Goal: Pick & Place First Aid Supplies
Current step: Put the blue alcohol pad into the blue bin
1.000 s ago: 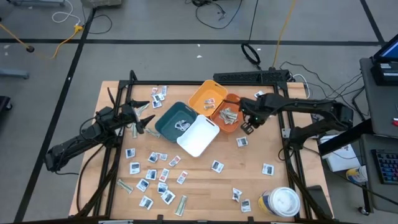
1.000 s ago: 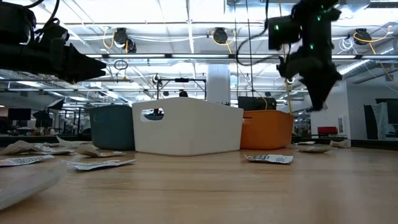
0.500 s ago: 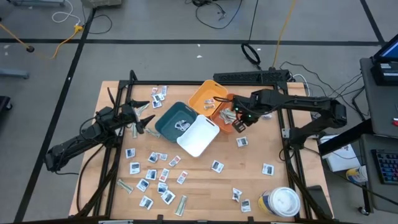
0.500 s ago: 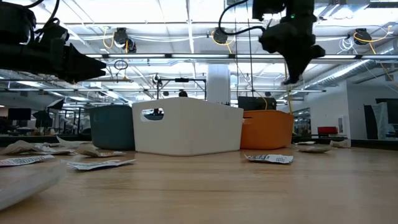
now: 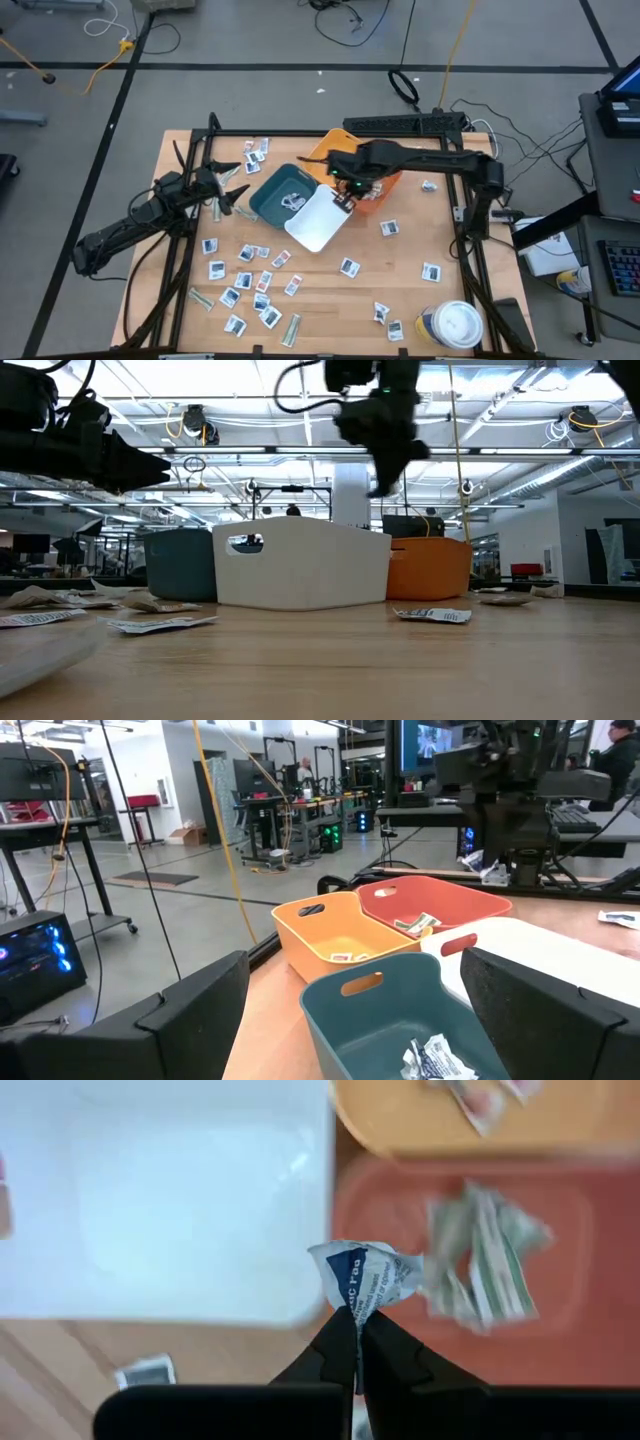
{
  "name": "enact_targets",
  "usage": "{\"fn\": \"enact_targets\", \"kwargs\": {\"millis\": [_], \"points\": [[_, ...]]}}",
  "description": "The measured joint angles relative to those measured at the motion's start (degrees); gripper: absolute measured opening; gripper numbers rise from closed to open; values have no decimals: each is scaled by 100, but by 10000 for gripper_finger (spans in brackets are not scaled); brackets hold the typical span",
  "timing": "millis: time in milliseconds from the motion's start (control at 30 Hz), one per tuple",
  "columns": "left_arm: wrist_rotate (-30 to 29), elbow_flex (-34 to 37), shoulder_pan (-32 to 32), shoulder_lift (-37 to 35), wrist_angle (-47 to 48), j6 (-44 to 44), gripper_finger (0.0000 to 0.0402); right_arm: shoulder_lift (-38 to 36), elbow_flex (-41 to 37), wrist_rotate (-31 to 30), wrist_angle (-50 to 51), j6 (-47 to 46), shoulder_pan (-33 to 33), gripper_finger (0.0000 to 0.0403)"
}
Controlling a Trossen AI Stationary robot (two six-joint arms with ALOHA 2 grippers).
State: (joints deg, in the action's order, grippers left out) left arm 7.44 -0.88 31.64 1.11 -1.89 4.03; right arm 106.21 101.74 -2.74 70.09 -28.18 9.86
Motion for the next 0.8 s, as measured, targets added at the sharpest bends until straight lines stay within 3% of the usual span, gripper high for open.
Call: {"fn": "enact_targets", "kwargs": {"millis": [367,800], "points": [[0,2,-2,1,0,0,367,1597,1962,6,-678,647,-181,0],[0,2,-2,1,2,0,367,2589,2056,103,-2273,987,-172,0]]}}
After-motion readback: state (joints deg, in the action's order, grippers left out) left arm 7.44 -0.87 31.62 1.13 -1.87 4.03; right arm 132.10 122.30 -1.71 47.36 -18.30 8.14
